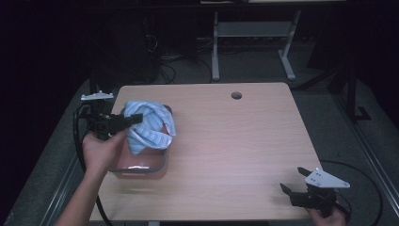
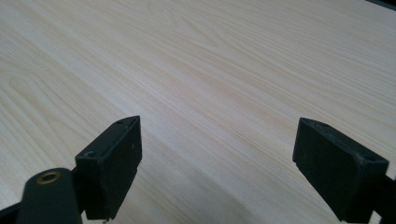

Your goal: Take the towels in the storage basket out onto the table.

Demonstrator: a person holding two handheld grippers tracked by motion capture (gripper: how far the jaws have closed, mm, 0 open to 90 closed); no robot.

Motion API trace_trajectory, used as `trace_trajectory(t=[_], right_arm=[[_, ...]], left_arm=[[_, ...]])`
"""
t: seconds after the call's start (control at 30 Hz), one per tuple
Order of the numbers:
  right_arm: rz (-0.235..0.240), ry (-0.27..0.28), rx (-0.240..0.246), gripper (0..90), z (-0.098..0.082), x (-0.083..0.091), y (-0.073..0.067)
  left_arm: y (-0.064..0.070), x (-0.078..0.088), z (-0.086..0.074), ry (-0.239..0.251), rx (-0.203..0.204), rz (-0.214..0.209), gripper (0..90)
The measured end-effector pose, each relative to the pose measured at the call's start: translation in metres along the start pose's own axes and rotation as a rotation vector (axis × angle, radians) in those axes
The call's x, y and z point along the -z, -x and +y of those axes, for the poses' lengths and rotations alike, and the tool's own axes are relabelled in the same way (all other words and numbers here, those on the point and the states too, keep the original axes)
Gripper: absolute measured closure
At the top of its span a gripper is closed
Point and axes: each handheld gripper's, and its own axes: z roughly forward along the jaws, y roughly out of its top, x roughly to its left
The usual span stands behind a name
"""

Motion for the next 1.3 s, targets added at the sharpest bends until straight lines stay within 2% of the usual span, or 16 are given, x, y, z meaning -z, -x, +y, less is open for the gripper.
trace_trajectory(t=[0.33,0.67,1.3], right_arm=[[-0.002,-0.001,-0.005,15.0,-0.001,-0.001,0.004],[-0.002,0.002,-0.005,15.1,-0.001,0.001,0.003],[-0.005,0.009,-0.003,15.1,0.0,0.002,0.001]], left_arm=[[0.015,-0.017,0.011,-0.029,-0.032,-0.029,72.7],[0.028,-0.029,0.018,-0.031,-0.05,-0.059,72.6],[0.05,-0.055,0.021,-0.057,-0.082,-0.11,72.6]])
